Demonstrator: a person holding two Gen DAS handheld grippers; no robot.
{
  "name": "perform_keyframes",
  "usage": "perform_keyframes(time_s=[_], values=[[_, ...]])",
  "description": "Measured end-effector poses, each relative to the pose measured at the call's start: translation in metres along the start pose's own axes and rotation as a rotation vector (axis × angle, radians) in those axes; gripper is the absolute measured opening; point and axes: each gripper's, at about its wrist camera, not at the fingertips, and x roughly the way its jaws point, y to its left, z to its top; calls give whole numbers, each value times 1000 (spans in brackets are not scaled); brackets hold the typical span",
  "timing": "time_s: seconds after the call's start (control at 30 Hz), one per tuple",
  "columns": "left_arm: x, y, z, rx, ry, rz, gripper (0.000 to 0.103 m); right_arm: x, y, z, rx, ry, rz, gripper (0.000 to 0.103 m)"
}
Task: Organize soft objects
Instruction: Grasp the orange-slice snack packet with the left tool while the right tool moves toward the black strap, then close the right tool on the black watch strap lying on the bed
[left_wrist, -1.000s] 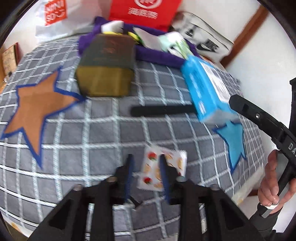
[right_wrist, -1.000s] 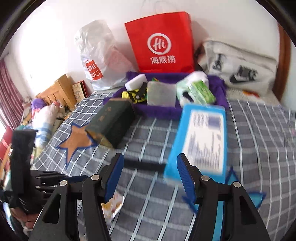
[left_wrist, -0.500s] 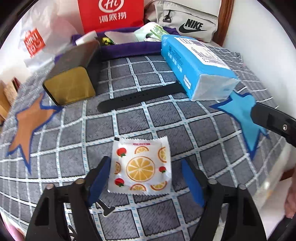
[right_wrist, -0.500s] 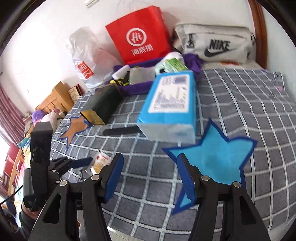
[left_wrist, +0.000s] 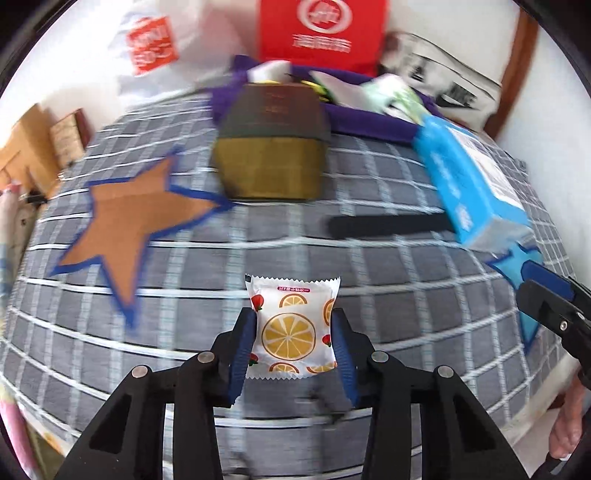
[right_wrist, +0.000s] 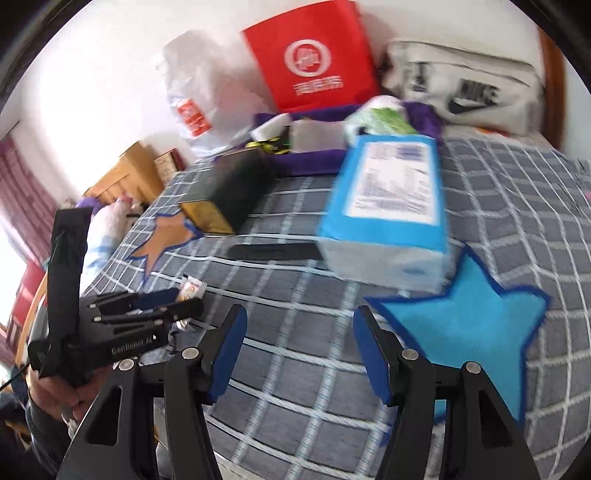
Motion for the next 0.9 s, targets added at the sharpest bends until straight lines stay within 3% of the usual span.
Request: perform_keyframes(time_s=[0.2, 0.43, 0.67, 0.9], values=[[-2, 48, 1, -74, -9, 22, 39, 30, 48, 19, -191, 23, -2, 59], [7, 76, 8, -113, -10, -34, 40, 87, 77, 33, -401, 153, -76, 59], [15, 82, 11, -140, -17, -108, 40, 128, 78, 46, -453, 237, -102, 63], [18, 78, 14, -132, -30, -154, 41, 138, 73, 55, -453, 236, -62, 70]])
